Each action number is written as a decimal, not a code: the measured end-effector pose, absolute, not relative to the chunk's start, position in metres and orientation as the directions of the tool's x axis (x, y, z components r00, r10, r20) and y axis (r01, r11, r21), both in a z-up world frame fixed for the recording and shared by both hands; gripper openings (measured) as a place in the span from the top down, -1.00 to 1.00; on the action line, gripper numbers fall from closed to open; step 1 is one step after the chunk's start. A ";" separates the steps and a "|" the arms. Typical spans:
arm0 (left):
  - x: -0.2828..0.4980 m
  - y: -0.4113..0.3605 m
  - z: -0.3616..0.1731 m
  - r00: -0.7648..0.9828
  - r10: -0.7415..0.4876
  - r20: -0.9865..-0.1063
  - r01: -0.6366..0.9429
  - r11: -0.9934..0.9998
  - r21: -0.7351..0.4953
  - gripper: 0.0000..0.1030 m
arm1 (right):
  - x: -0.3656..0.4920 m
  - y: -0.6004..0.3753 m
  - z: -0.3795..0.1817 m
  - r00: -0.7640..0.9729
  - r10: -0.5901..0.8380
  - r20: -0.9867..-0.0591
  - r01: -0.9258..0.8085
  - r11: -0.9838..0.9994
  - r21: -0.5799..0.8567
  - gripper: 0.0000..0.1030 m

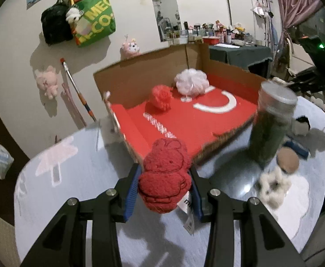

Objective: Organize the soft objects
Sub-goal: 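Lift and carry the red knit pouch and cream crochet toy toward the box, then open both grippers to release the pouch and crochet toy into the box, then withdraw both tools back toward the table items, then grasp the white tissue with the left gripper while the right grasps the blue packet, then lift and carry the white tissue and blue packet over the box with both grippers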

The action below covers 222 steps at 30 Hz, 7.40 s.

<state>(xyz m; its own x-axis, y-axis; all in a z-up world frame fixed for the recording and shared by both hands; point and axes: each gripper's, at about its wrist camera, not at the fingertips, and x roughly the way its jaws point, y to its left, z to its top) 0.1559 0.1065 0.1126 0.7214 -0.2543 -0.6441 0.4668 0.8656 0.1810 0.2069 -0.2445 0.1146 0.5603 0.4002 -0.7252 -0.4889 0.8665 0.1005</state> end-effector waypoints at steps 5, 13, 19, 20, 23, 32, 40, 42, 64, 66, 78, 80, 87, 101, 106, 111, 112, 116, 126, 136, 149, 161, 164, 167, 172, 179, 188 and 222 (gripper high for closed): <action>0.184 0.094 0.132 0.722 -0.295 -0.626 0.477 0.868 0.140 0.16 | 0.243 -0.231 0.135 0.571 0.432 -0.698 -0.510 0.853 0.111 0.57; 0.242 0.063 0.125 0.672 -0.242 -0.700 0.402 0.913 0.070 0.16 | 0.306 -0.195 0.125 0.518 0.409 -0.752 -0.478 0.867 0.142 0.57; 0.283 0.042 0.101 0.598 -0.156 -0.786 0.340 0.938 0.072 0.16 | 0.357 -0.179 0.096 0.448 0.318 -0.836 -0.396 0.909 0.133 0.57; 0.292 0.040 0.097 0.578 -0.149 -0.802 0.331 0.941 0.064 0.16 | 0.362 -0.179 0.092 0.443 0.305 -0.843 -0.382 0.915 0.130 0.57; 0.306 0.033 0.086 0.556 -0.109 -0.824 0.318 0.944 0.089 0.16 | 0.380 -0.179 0.081 0.415 0.271 -0.868 -0.349 0.929 0.123 0.57; 0.332 0.031 0.060 0.494 -0.017 -0.869 0.261 0.957 0.130 0.15 | 0.400 -0.175 0.066 0.396 0.200 -0.896 -0.311 0.948 0.075 0.56; 0.333 0.032 0.054 0.484 -0.003 -0.875 0.251 0.958 0.136 0.13 | 0.398 -0.164 0.063 0.401 0.186 -0.897 -0.317 0.947 0.055 0.55; 0.332 0.033 0.054 0.484 0.000 -0.875 0.252 0.958 0.139 0.13 | 0.396 -0.162 0.062 0.404 0.184 -0.896 -0.319 0.946 0.051 0.55; 0.308 0.027 0.086 0.593 -0.086 -0.800 0.260 0.962 0.089 -0.48 | 0.365 -0.147 0.085 0.472 0.217 -0.855 -0.395 0.919 0.016 -0.28; 0.297 0.028 0.098 0.620 -0.104 -0.777 0.255 0.964 0.074 -0.55 | 0.356 -0.148 0.095 0.489 0.220 -0.844 -0.388 0.921 0.015 -0.28; 0.212 0.019 0.165 0.792 -0.160 -0.589 0.242 0.968 0.062 -0.97 | 0.267 -0.167 0.173 0.643 0.298 -0.706 -0.398 0.917 0.024 -0.55; 0.190 0.016 0.177 0.826 -0.160 -0.541 0.235 0.969 0.072 -1.00 | 0.247 -0.169 0.184 0.673 0.302 -0.675 -0.401 0.916 0.010 -0.62; 0.127 0.015 0.194 0.880 -0.177 -0.442 0.219 0.975 0.046 -1.00 | 0.165 -0.175 0.207 0.784 0.304 -0.541 -0.381 0.924 -0.033 -0.73; 0.037 0.016 0.163 0.924 -0.149 -0.353 0.153 0.988 -0.016 -1.00 | 0.063 -0.189 0.169 0.875 0.270 -0.401 -0.293 0.956 0.004 -0.76; 0.025 0.016 0.136 0.922 -0.120 -0.367 0.124 0.992 -0.012 -1.00 | 0.053 -0.187 0.138 0.877 0.266 -0.401 -0.282 0.959 0.018 -0.76; 0.023 0.014 0.107 0.903 -0.118 -0.413 0.121 0.992 -0.018 -1.00 | 0.051 -0.186 0.101 0.860 0.276 -0.428 -0.279 0.959 0.056 -0.76; 0.023 0.014 0.103 0.900 -0.116 -0.420 0.119 0.993 -0.018 -1.00 | 0.053 -0.185 0.094 0.855 0.273 -0.441 -0.275 0.960 0.062 -0.76; 0.025 0.017 0.083 0.877 -0.117 -0.466 0.116 0.993 -0.030 -1.00 | 0.056 -0.182 0.072 0.838 0.265 -0.476 -0.266 0.962 0.066 -0.76; 0.020 0.019 0.057 0.863 -0.101 -0.494 0.104 0.994 -0.023 -1.00 | 0.053 -0.178 0.046 0.840 0.243 -0.485 -0.244 0.968 0.062 -0.76; 0.031 0.027 0.047 0.845 -0.092 -0.527 0.093 0.995 -0.026 -1.00 | 0.063 -0.184 0.035 0.821 0.264 -0.507 -0.240 0.964 0.113 -0.75; 0.055 0.046 0.028 0.779 -0.091 -0.621 0.086 0.996 -0.038 -0.39 | 0.082 -0.179 0.016 0.767 0.284 -0.575 -0.248 0.958 0.142 -0.07; 0.043 0.035 0.046 0.753 -0.232 -0.615 0.217 0.971 -0.101 0.65 | 0.077 -0.193 0.031 0.757 0.369 -0.539 -0.291 0.929 0.228 0.58; 0.039 0.028 0.055 0.755 -0.265 -0.600 0.249 0.962 -0.112 0.65 | 0.071 -0.189 0.042 0.755 0.394 -0.525 -0.328 0.919 0.218 0.58; 0.038 0.021 0.064 0.763 -0.270 -0.588 0.264 0.959 -0.097 0.65 | 0.070 -0.186 0.046 0.742 0.416 -0.526 -0.350 0.909 0.225 0.58; 0.038 0.018 0.072 0.771 -0.254 -0.584 0.263 0.962 -0.072 0.65 | 0.071 -0.186 0.049 0.734 0.424 -0.531 -0.359 0.905 0.227 0.58; 0.044 0.018 0.076 0.765 -0.281 -0.580 0.284 0.955 -0.087 0.65 | 0.071 -0.183 0.049 0.715 0.440 -0.543 -0.383 0.897 0.221 0.58; 0.055 -0.005 0.062 0.690 -0.414 -0.593 0.386 0.904 -0.182 0.65 | 0.077 -0.173 0.044 0.684 0.459 -0.568 -0.423 0.883 0.204 0.58; 0.053 0.087 0.059 0.739 -0.230 -0.633 0.158 0.973 -0.168 0.65 | 0.087 -0.234 0.047 0.711 0.362 -0.603 -0.302 0.932 0.202 0.58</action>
<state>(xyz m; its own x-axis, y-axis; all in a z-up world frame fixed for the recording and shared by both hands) 0.0528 0.0872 0.0589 0.7390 -0.2298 -0.6333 0.1585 0.9730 -0.1681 0.0869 -0.2341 0.0469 0.7114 0.3616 -0.6026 -0.3022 0.9316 0.2021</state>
